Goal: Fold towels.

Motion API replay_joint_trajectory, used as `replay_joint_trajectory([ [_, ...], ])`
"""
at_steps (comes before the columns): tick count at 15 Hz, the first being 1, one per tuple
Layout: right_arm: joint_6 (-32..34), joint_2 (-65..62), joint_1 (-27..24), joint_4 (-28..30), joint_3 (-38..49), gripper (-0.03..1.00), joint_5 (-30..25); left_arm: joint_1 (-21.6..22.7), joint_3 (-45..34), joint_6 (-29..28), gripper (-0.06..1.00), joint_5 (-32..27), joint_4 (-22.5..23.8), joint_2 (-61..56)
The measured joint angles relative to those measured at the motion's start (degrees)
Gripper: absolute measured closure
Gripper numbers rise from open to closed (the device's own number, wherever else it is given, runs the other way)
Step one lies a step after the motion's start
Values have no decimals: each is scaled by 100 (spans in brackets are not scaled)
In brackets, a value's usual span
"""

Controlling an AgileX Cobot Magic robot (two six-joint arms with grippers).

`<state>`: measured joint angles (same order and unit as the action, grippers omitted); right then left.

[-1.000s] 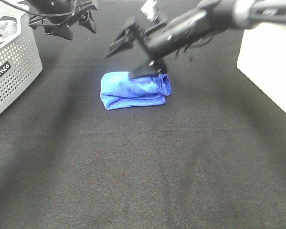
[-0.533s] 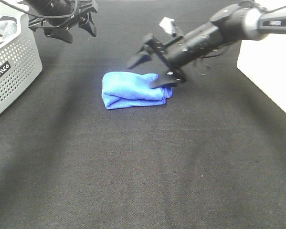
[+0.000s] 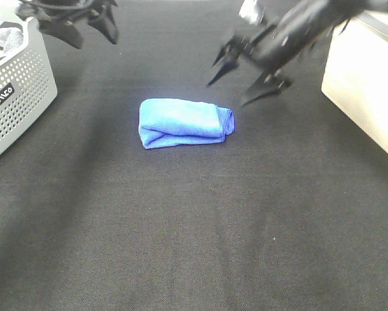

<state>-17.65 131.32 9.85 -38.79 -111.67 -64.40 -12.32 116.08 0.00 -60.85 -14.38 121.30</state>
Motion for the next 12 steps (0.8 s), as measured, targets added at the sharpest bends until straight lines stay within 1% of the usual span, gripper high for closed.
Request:
replay_joint_trajectory([
  [1, 0, 0, 0, 0, 0, 9, 0, 0, 0, 0, 28, 0, 0, 0],
  [2, 218, -350, 0, 441, 0, 9, -298, 0, 0, 40, 28, -372, 223, -229],
  [3, 355, -573, 0, 688, 0, 9, -435, -6, 0, 126, 28, -567, 401, -424],
  [4, 476, -791, 0, 905, 0, 9, -458, -6, 0, 172, 28, -739, 579, -596],
  [6, 699, -1358, 0, 1398, 218, 9, -464, -23, -46, 189, 28, -831, 785, -985],
  [7, 762, -1662, 0, 1627, 464, 9, -470, -34, -269, 212, 28, -831, 842, -1249],
  [9, 779, -2401, 0, 1925, 1192, 9, -470, -46, -985, 212, 28, -831, 842, -2057],
  [12, 785, -3707, 0, 2103, 2607, 9, -487, -46, -2739, 212, 28, -854, 882, -3489],
])
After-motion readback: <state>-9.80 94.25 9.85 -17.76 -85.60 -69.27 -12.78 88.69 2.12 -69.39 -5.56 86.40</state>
